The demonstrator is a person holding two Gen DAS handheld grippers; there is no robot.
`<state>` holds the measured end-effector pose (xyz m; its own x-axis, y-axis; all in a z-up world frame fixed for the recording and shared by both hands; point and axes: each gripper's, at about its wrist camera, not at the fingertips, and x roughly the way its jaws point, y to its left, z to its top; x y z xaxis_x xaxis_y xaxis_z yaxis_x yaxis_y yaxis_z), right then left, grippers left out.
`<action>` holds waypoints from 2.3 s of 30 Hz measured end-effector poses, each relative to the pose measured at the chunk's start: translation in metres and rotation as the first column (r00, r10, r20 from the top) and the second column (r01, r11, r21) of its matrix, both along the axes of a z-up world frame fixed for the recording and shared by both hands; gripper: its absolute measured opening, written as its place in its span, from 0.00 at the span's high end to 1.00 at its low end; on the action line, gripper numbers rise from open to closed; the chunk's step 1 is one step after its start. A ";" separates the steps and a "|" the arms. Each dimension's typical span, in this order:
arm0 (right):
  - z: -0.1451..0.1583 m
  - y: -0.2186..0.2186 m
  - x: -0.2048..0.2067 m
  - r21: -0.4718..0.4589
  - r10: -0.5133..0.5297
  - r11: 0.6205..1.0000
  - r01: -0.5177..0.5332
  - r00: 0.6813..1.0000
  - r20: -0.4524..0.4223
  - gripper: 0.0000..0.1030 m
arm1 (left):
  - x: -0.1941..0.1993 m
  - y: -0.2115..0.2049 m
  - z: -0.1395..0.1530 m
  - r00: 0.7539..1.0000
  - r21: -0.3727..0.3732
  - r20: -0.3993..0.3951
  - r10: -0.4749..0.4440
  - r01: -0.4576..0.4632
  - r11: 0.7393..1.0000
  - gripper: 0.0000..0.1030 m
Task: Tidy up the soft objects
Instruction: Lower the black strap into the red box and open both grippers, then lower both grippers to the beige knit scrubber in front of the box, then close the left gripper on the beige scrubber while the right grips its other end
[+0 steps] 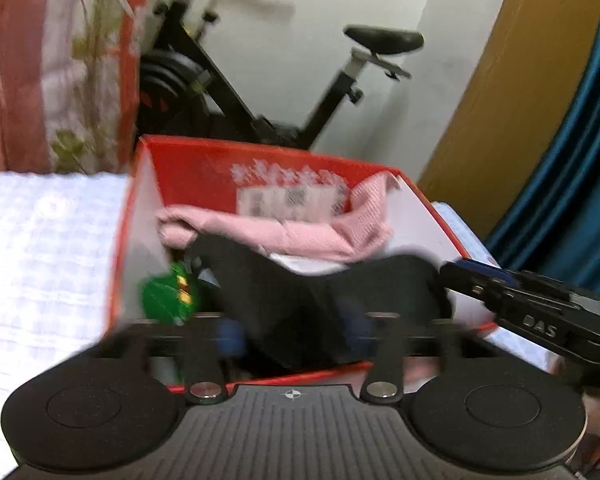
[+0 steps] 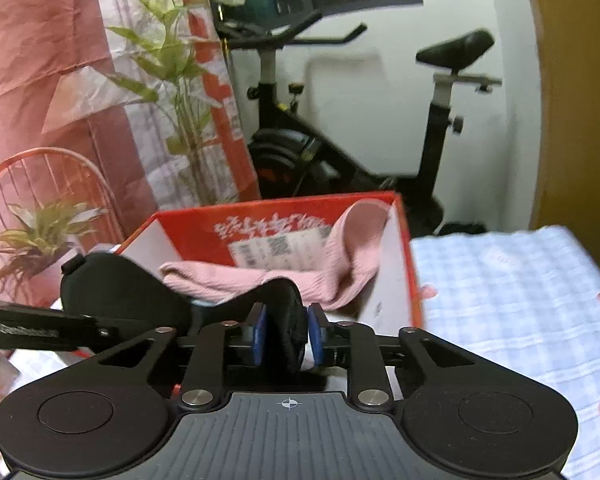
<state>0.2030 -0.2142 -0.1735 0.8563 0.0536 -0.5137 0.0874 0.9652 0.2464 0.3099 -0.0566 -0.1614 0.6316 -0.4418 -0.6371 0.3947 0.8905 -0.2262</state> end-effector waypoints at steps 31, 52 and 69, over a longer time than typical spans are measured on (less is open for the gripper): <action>-0.094 0.012 -0.126 0.011 -0.055 0.998 0.056 0.996 -0.070 0.40 | -0.084 0.059 -0.084 0.993 0.024 -0.047 0.110 -0.109 0.994 0.21; -0.104 0.010 -0.124 0.069 0.046 0.997 -0.041 0.997 -0.069 0.78 | -0.100 0.047 -0.099 0.995 -0.020 -0.074 0.069 -0.070 0.997 0.75; -0.022 0.019 -0.136 0.007 0.140 0.990 -0.143 0.978 0.156 0.84 | -0.127 0.060 0.001 0.977 -0.073 0.193 0.085 -0.072 0.995 0.81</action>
